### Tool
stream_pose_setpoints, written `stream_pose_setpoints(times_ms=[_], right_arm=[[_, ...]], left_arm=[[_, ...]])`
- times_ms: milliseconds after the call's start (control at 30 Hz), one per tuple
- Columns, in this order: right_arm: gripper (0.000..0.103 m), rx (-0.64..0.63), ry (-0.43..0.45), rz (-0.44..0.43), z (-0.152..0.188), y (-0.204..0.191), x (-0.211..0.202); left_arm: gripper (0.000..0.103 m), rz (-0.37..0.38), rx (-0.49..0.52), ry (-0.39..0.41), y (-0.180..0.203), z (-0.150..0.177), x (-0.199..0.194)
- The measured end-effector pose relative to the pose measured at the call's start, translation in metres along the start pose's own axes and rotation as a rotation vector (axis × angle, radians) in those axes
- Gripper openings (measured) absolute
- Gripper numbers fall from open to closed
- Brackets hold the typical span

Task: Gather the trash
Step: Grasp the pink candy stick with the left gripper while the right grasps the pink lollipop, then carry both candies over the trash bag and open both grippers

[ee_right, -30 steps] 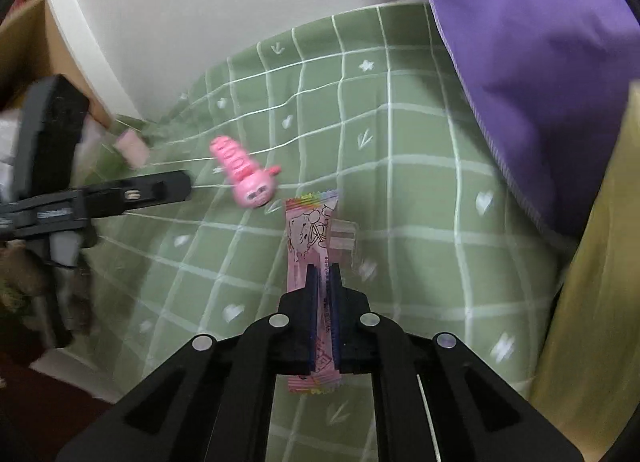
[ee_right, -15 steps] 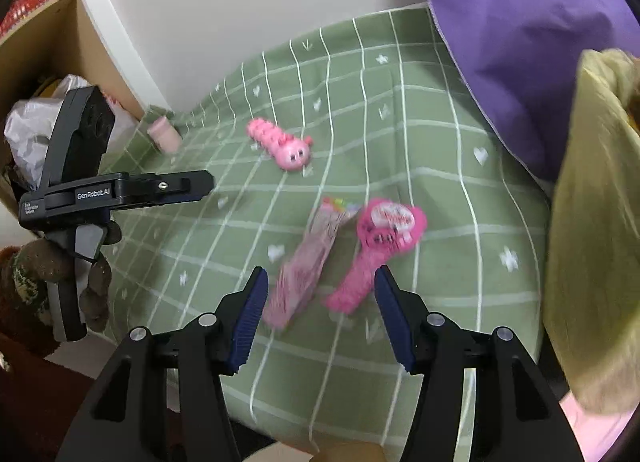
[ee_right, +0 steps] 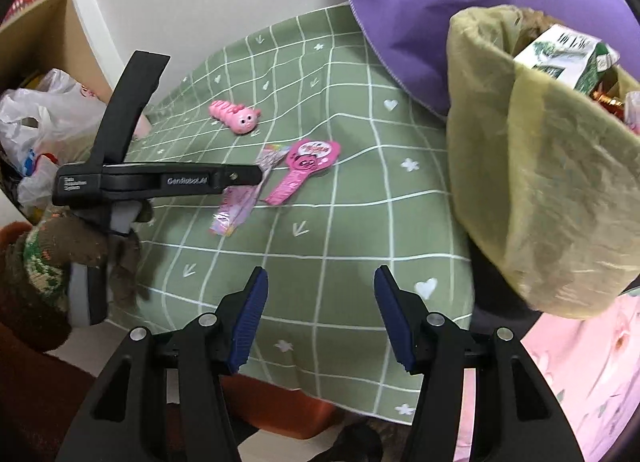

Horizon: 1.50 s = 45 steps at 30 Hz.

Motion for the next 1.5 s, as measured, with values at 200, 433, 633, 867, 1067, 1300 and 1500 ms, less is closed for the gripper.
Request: stream_pose_setpoints(times_ms=[200, 433, 633, 867, 1067, 1300, 1500], right_arm=[[0.051, 0.004, 0.016, 0.053, -0.027, -0.011, 0.023], [0.049, 0.038, 0.025, 0.012, -0.055, -0.023, 0.061], [0.03, 0.077, -0.059, 0.009, -0.067, -0.024, 0.105], [0.016, 0.014, -0.006, -0.011, -0.077, -0.033, 0.079], [0.016, 0.011, 0.179, 0.0, -0.103, -0.024, -0.002], [0.016, 0.067, 0.35, 0.138, -0.119, 0.024, -0.098], [0.016, 0.182, 0.361, 0.26, -0.106, 0.082, -0.137]], left_arm=[[0.014, 0.024, -0.035, 0.053, -0.024, 0.005, -0.032], [0.014, 0.025, -0.131, 0.094, -0.07, 0.019, -0.08], [0.014, 0.024, -0.161, 0.106, -0.083, 0.03, -0.096], [0.014, 0.033, -0.143, 0.127, -0.079, 0.023, -0.106], [0.014, 0.089, -0.039, 0.215, -0.045, -0.017, -0.129], [0.014, 0.212, 0.161, 0.308, 0.039, -0.082, -0.15], [0.014, 0.348, 0.318, 0.281, 0.126, -0.127, -0.133]])
Point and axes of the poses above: each gripper's, at about its wrist camera, not at the fingertips, and x roughly the way its jaws point, y to its right, z to its underside, the point moved 2 cm from there along x, roughly the way its jaws point, and after that the axes turned 1 degree about -y, right-handed, at the moved point
